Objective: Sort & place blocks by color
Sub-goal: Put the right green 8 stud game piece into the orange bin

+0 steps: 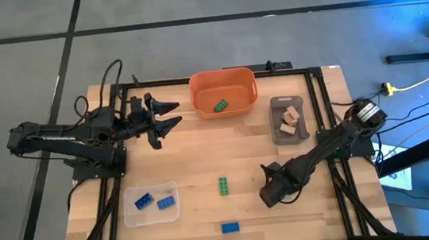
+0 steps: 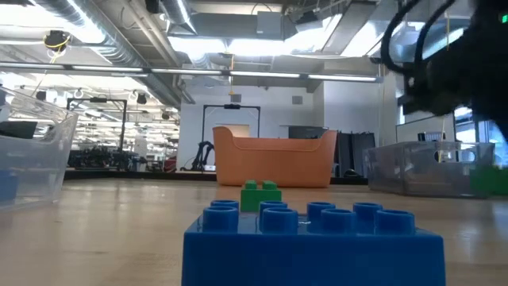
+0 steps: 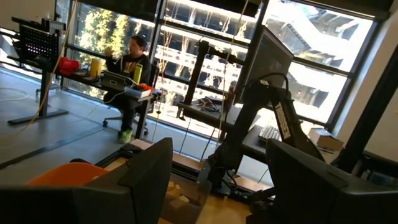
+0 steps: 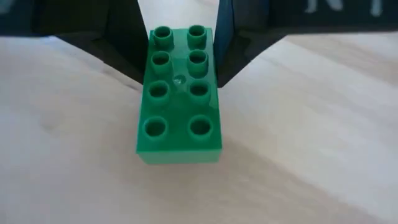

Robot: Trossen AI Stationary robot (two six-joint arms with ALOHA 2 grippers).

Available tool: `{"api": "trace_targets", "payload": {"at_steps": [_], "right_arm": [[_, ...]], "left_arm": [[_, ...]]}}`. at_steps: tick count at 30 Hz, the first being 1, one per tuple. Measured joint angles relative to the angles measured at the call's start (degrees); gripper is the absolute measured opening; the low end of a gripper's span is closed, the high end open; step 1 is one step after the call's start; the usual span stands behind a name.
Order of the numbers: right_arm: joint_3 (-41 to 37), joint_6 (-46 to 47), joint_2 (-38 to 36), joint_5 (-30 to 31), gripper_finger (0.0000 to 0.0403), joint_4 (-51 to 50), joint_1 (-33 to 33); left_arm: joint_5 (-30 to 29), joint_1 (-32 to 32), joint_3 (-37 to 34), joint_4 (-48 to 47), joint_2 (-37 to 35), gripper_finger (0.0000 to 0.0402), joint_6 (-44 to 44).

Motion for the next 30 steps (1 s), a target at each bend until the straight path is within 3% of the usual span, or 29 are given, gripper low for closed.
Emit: {"api": "trace_targets", "payload": {"at_steps": [4,9,13,17,20,25,30], "right_arm": [[-2.2,-10.3,-5.6,1.4,0.014,-4.4,-1.1],[-12.0,-21.0,-17.9,2.0,0.014,1.6,-2.2],[-21.8,-26.0,-28.2,3.8,0.014,21.6,-3.4],[-29.0,-32.4,-32.4,4.3,0.014,47.1,-6.4],[-29.3,-39.3,-32.2,4.8,0.014,55.6,-9.1],[-24.1,-49.4,-31.1,5.9,0.014,56.6,-13.9],[-17.5,-61.3,-30.9,6.5,0.014,56.7,-17.4]], "left_arm": [[0.0,-0.3,0.0,0.0,0.0,0.025,-0.5],[0.0,-1.4,0.0,0.0,0.0,0.025,-0.5],[-0.7,-1.8,0.0,0.0,0.0,0.025,-0.5],[-2.6,-1.8,0.0,0.0,0.0,0.025,-0.5],[-3.4,-1.8,0.0,-0.7,0.0,0.025,-0.5],[-2.6,-1.8,0.0,-1.0,0.0,0.025,-2.5],[4.1,-1.8,0.0,-1.1,0.0,0.025,-8.4]]}}
